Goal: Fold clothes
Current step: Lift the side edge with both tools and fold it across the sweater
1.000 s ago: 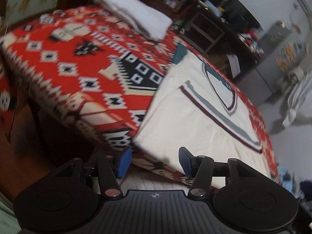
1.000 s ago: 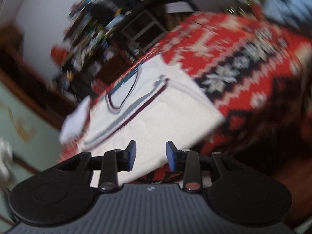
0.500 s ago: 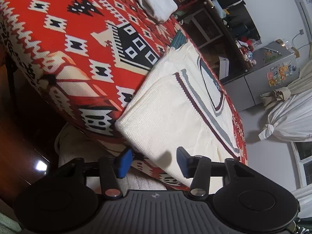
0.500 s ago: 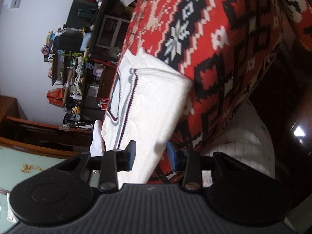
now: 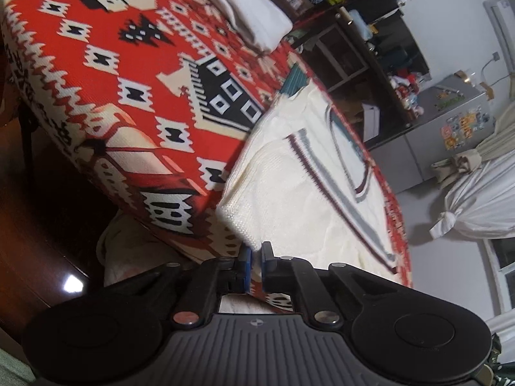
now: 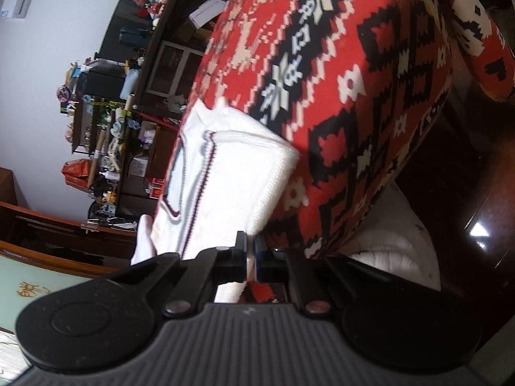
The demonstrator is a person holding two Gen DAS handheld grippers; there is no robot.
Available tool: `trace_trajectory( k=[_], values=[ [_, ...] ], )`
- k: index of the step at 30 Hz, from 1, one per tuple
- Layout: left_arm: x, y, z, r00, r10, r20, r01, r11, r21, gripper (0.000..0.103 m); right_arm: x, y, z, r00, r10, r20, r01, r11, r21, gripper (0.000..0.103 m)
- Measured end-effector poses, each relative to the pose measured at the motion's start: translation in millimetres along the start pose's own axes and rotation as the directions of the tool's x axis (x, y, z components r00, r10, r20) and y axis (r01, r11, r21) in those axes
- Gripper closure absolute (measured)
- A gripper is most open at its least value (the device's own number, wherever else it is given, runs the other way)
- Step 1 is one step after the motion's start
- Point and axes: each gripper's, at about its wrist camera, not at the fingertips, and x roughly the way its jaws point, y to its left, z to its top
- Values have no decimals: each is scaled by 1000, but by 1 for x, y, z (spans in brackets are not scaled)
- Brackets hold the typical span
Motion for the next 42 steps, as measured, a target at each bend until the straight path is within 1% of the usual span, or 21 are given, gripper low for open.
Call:
trace_trajectory(
  k=[3, 4, 5, 6, 7, 8, 9, 10, 11, 16, 19, 22, 26, 27, 28, 30, 31, 34, 38, 42],
  values=[
    [3, 2, -1, 1000, -5, -20, 5, 1000, -17, 97, -9, 1, -1, 1000, 9, -3, -9, 1000, -2, 99],
    [6, 4, -1, 999, -8, -32, 8, 1000, -29, 94, -10, 0, -1, 1000, 13, -8, -13, 1000, 4, 98],
    [8, 5, -1, 999, -15, -42, 13, 999, -40, 93, -9, -2, 0, 1000, 20, -16, -20, 1000, 16, 94],
    [11, 5, -2, 998, -28, -48, 25, 998, -50, 89, -8, -4, 0, 999, 30, -28, -29, 999, 38, 92],
    [13, 4, -3, 998, -39, -54, 36, 998, -55, 78, -5, -7, -2, 999, 40, -37, -37, 997, 64, 89],
    [15, 2, -4, 997, -48, -62, 45, 998, -49, 71, -2, -9, -5, 998, 48, -45, -45, 996, 76, 83],
    [18, -2, -6, 996, -56, -70, 54, 998, -39, 64, 2, -8, -7, 997, 56, -54, -52, 996, 77, 81],
    [21, -6, -8, 995, -62, -81, 60, 998, -24, 63, 7, -7, -10, 996, 58, -67, -53, 996, 72, 78],
    [25, -12, -11, 993, -63, -96, 63, 998, -2, 63, 13, -4, -14, 995, 55, -82, -50, 997, 60, 77],
    [52, -37, -21, 979, -55, -198, 72, 994, 84, 64, 52, 14, -35, 983, 56, -177, -50, 998, 38, 77],
    [65, -48, -26, 969, -48, -242, 78, 990, 115, 64, 74, 25, -49, 972, 50, -227, -47, 999, 18, 77],
    [75, -55, -28, 962, -48, -270, 81, 990, 116, 64, 93, 33, -64, 962, 51, -270, -49, 999, 14, 77],
    [85, -63, -34, 952, -67, -299, 101, 990, 102, 64, 116, 44, -85, 945, 50, -322, -54, 999, -3, 78],
    [87, -64, -36, 951, -68, -303, 101, 990, 98, 67, 121, 47, -90, 942, 51, -331, -55, 998, -5, 77],
    [89, -66, -38, 951, -62, -303, 96, 990, 98, 73, 127, 49, -95, 939, 52, -339, -57, 998, -4, 78],
    [90, -66, -39, 953, -63, -297, 94, 992, 89, 77, 134, 54, -102, 940, 50, -338, -59, 998, -16, 80],
    [90, -65, -39, 953, -75, -293, 102, 992, 78, 83, 137, 57, -105, 941, 48, -336, -60, 998, -24, 83],
    [86, -61, -38, 954, -102, -281, 121, 991, 54, 90, 144, 63, -112, 944, 41, -329, -59, 997, -46, 96],
    [84, -57, -37, 954, -115, -276, 129, 991, 33, 91, 146, 63, -110, 947, 45, -319, -56, 998, -26, 96],
    [84, -53, -36, 953, -124, -278, 133, 991, 12, 91, 136, 62, -97, 959, 48, -280, -57, 998, -22, 96]
  ],
)
